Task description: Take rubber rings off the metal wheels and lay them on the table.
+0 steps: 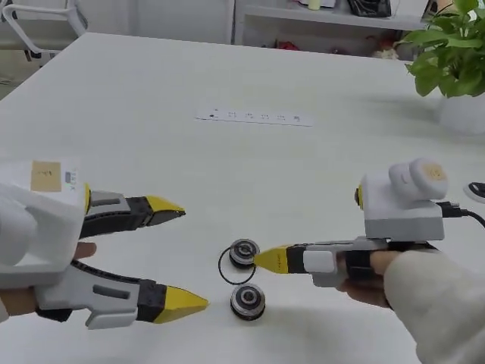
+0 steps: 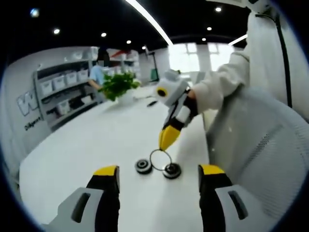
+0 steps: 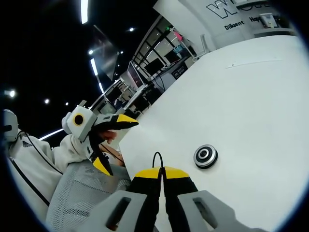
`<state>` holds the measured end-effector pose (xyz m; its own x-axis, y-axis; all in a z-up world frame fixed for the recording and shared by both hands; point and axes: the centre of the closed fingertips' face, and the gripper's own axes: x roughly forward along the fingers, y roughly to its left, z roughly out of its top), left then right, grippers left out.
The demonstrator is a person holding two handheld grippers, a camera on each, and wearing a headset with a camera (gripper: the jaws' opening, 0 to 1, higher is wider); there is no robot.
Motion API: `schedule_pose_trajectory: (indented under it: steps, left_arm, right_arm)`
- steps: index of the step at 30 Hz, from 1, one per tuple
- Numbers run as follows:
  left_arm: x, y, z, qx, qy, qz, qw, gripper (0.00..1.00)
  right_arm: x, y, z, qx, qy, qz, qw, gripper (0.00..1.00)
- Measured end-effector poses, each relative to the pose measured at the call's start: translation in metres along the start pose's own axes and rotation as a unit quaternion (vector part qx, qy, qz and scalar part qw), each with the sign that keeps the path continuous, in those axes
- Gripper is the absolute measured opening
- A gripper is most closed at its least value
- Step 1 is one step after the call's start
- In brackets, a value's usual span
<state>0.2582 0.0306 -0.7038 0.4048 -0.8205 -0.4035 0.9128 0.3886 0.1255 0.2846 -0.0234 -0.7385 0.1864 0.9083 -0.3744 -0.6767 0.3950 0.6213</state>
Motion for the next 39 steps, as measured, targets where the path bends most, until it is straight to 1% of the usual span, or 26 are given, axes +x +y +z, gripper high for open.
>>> schedule_pose_trajectory:
  steps: [3,6,8,10,11,12,14,17,20,22,28,32,39]
  left_arm:
    - [-0.005,0.005,-0.005,-0.009,0.003,0.011,0.9999,0.70]
    - [-0.010,0.007,-0.009,-0.015,0.006,0.017,0.9997,0.77]
    - [-0.014,0.005,-0.011,-0.028,-0.003,0.017,0.9995,0.80]
    - [-0.017,0.005,-0.016,-0.033,0.000,0.018,0.9993,0.81]
    - [-0.020,0.005,-0.019,-0.034,0.002,0.022,0.9992,0.81]
    - [-0.021,0.007,-0.021,-0.035,0.001,0.027,0.9990,0.82]
    - [-0.026,0.009,-0.026,-0.054,0.000,0.035,0.9979,0.83]
    - [-0.031,0.011,-0.030,-0.061,-0.005,0.043,0.9972,0.85]
    - [-0.034,0.012,-0.037,-0.073,-0.004,0.049,0.9961,0.87]
    - [-0.033,0.012,-0.040,-0.079,-0.004,0.050,0.9956,0.87]
    - [-0.031,0.008,-0.046,-0.088,0.003,0.041,0.9953,0.88]
    - [-0.029,0.005,-0.050,-0.096,0.006,0.035,0.9948,0.89]
    - [-0.026,-0.001,-0.051,-0.095,0.011,0.020,0.9952,0.90]
  right_arm:
    - [0.002,0.004,0.001,-0.003,-0.001,0.004,1.0000,0.00]
    - [0.003,0.008,0.002,-0.006,-0.001,0.007,1.0000,0.00]
    - [0.005,0.010,0.003,-0.008,-0.001,0.009,0.9999,0.00]
    - [0.006,0.011,0.003,-0.008,-0.001,0.013,0.9999,0.00]
    - [0.006,0.012,0.003,-0.008,-0.001,0.013,0.9999,0.00]
    - [0.007,0.013,0.003,-0.009,0.000,0.014,0.9999,0.00]
    - [0.008,0.013,0.002,-0.011,0.002,0.015,0.9998,0.00]
    - [0.010,0.015,0.001,-0.013,0.006,0.017,0.9998,0.00]
    - [0.014,0.017,-0.002,-0.017,0.013,0.017,0.9996,0.00]
    - [0.016,0.019,-0.004,-0.019,0.017,0.018,0.9995,0.00]
    - [0.024,0.023,-0.010,-0.027,0.031,0.020,0.9990,0.00]
    - [0.027,0.022,-0.015,-0.031,0.043,0.019,0.9984,0.00]
    - [0.035,0.019,-0.023,-0.040,0.062,0.011,0.9972,0.00]
